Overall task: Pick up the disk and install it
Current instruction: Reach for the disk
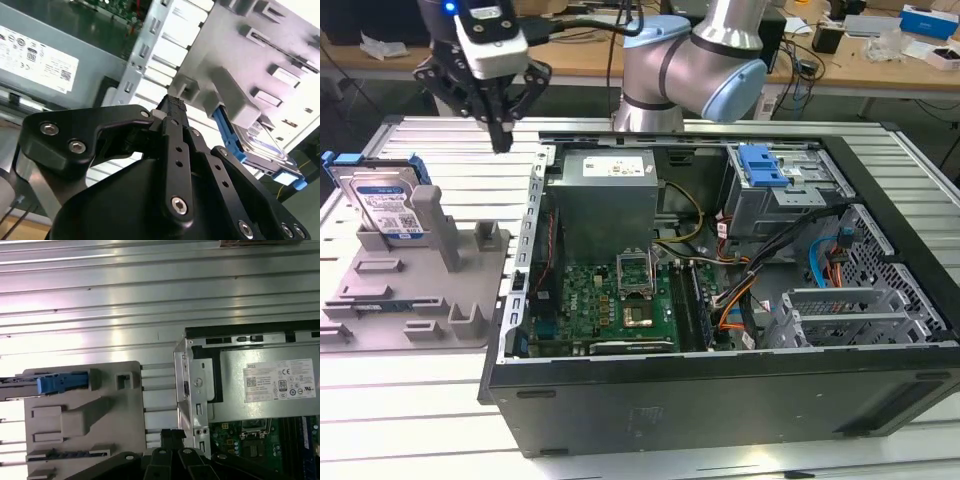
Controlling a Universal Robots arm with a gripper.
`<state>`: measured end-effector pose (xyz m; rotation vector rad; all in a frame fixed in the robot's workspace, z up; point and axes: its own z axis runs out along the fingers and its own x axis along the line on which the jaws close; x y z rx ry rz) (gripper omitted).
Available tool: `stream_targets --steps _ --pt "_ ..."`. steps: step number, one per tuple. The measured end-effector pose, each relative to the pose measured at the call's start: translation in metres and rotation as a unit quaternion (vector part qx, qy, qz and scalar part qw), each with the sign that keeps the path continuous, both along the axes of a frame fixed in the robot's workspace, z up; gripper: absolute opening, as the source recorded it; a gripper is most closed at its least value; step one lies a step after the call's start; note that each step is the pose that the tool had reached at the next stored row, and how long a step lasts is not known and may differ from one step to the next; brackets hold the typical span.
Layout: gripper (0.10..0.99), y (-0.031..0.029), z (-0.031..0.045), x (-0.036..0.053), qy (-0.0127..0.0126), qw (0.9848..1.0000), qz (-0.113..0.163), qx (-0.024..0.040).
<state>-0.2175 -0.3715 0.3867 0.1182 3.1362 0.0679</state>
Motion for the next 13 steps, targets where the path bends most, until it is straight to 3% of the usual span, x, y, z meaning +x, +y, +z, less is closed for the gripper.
stream_targets --steps 1,4,7,11,13 --pt "0.106 0.0009 -0.0002 -0.0032 0.0002 1.0 0.0 0.0" --pt "0.106 0.0066 -0.0017 -0.0241 0.0018 1.0 0.0 0.0001" --pt "0.106 0.0094 -0.0023 -0.0343 0.0027 1.0 0.0 0.0" --pt "0.106 0.0165 -0.004 -0.0605 0.0048 1.0 0.0 0.0" --pt "0.106 0.0185 -0.0045 -0.0688 0.0055 1.0 0.0 0.0"
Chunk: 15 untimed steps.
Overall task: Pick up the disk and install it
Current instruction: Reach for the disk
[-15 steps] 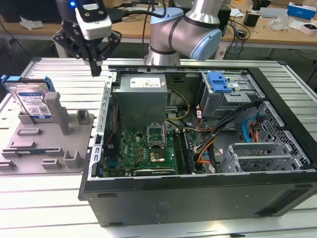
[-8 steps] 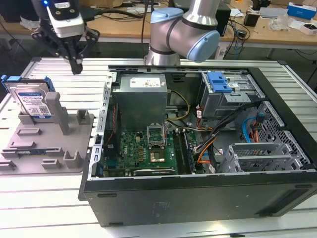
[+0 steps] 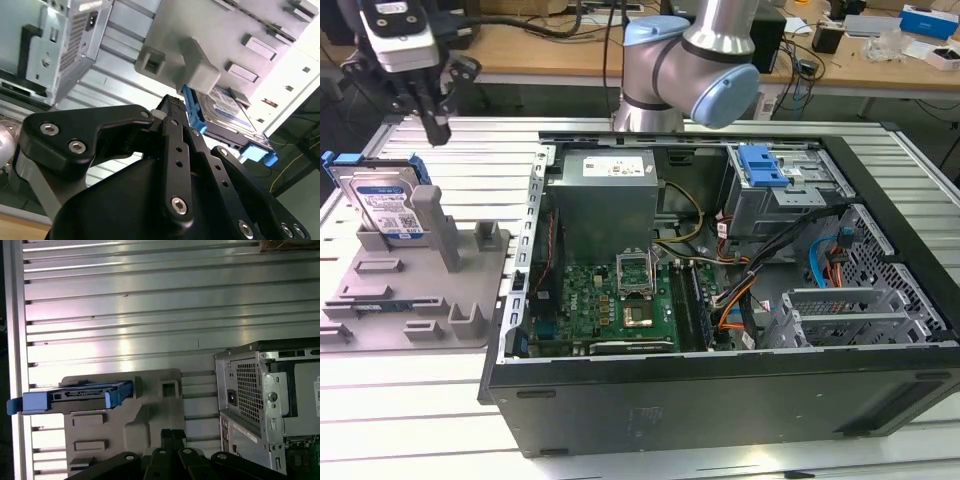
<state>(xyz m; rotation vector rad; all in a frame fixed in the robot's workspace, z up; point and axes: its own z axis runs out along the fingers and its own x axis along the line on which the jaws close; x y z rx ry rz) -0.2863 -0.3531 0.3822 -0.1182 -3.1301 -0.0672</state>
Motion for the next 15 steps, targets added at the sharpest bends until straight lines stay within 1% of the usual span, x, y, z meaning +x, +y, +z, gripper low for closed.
stream_targets --steps 1,2,4,6,9,12,14,15 --pt "0.106 0.0019 -0.0005 -0.0084 0.0007 1.0 0.0 0.0" --pt "0.106 0.0032 -0.0008 -0.0146 0.0012 1.0 0.0 0.0" --pt "0.106 0.0053 -0.0013 -0.0209 0.002 1.0 0.0 0.0" --pt "0.106 0.01 -0.0021 -0.0306 0.0037 1.0 0.0 0.0" --pt "0.106 0.0143 -0.0028 -0.0387 0.0054 1.0 0.0 0.0" --pt "0.106 0.0192 -0.0034 -0.0484 0.0077 1.0 0.0 0.0" --pt "0.106 0.024 -0.0038 -0.0559 0.0114 0.9999 0.0 0.0001" --pt "0.106 0.0243 -0.0037 -0.0564 0.0122 0.9999 0.0 0.0"
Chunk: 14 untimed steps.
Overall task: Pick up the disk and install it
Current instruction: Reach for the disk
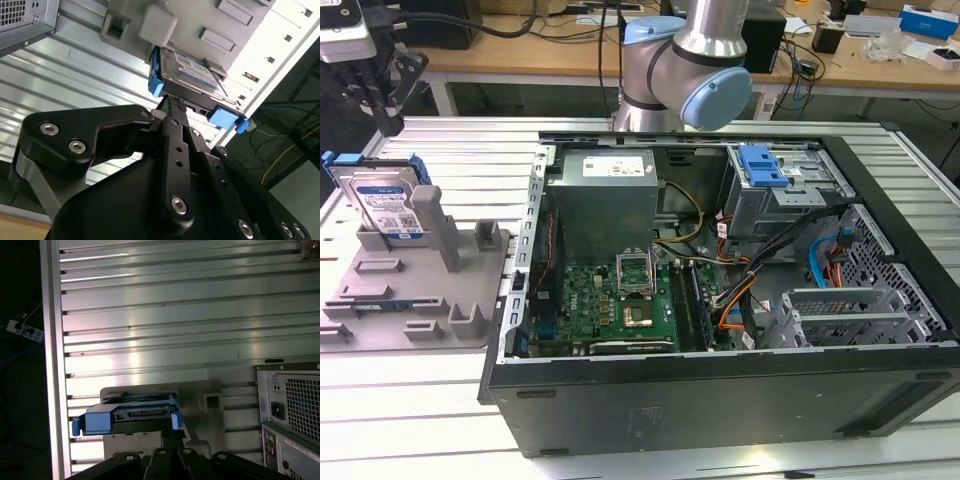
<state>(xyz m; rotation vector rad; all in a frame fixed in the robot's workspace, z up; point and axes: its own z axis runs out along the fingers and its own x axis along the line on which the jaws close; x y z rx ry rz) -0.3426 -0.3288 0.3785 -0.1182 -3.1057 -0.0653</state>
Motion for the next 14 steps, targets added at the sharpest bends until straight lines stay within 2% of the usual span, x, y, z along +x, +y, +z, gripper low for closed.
stream_targets --steps 14 --pt "0.106 0.0 -0.0001 -0.0001 0.0029 1.0 0.0 0.0001"
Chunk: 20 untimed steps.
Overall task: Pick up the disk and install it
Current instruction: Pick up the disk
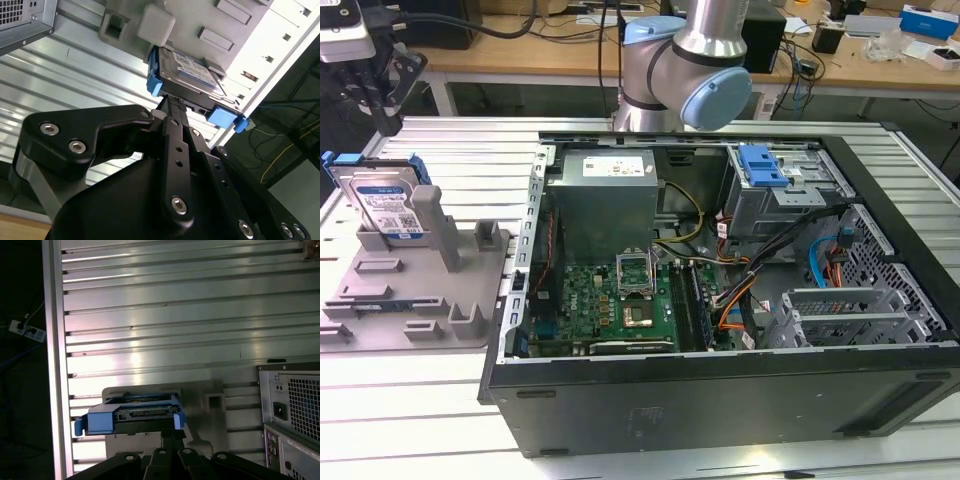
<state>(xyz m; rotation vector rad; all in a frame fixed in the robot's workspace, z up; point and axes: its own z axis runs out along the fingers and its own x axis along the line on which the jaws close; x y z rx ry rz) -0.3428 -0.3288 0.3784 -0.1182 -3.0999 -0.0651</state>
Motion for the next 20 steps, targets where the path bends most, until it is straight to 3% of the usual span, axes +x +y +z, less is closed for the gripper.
stream_targets --steps 10,11,13,15,18,19,20 --pt "0.106 0.0 0.0 -0.0001 0.0025 1.0 0.002 0.0" --pt "0.106 0.0 0.0 0.0 0.0025 0.9993 0.037 0.0" --pt "0.106 0.0 -0.0001 0.0 0.0025 0.9964 0.085 -0.0001" --pt "0.106 0.0 -0.0002 0.0 0.0025 0.9943 0.106 -0.0001" --pt "0.114 0.0 -0.0004 0.0 0.0025 0.9898 0.143 -0.0003" --pt "0.169 0.0 -0.0005 0.0001 0.0025 0.9875 0.157 -0.0003" --pt "0.294 0.0 -0.0008 0.0004 0.0025 0.9828 0.185 -0.0004"
